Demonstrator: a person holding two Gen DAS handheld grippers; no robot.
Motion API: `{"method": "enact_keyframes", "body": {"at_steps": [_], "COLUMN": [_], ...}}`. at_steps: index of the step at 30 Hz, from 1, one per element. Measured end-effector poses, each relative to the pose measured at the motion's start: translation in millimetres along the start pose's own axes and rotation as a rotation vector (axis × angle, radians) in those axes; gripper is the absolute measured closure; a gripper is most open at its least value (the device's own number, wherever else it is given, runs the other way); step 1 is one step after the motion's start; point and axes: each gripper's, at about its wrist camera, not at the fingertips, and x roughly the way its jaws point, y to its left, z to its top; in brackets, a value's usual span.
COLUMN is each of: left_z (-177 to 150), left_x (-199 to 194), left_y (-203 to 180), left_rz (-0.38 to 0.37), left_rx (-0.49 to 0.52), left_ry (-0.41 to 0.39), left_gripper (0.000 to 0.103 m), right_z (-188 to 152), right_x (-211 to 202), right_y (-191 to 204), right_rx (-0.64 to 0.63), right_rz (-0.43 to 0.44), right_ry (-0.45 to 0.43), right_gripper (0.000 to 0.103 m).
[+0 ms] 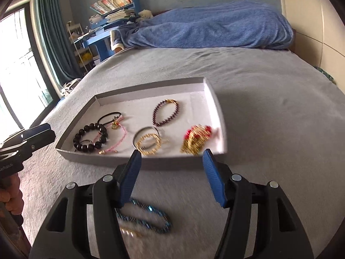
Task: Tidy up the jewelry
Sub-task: 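Withdraw both open tools toward the remaining jewelry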
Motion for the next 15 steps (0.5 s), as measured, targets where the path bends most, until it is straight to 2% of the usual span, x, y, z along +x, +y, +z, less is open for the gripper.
{"method": "enact_keyframes", "body": {"at_steps": [8, 15], "left_z": [-37.2, -64.3], "left_x": [-0.6, 10.5], "left_y": [-35.0, -69.1], "left_rz": [-0.112, -0.152], "left_rx": [0.024, 0.091], "left_ry": [0.060, 0.125], "left_gripper": [0.040, 0.040], "right_z": [-29.0, -47.2], "right_x": [-17.0, -15.5], "right_y": [-28.8, -50.0], "right_rx": [0.049, 0.140], "right_rz": [-0.039, -0.058], "right_ry": [0.015, 0.066], "right_gripper": [0.044, 0.038]}}
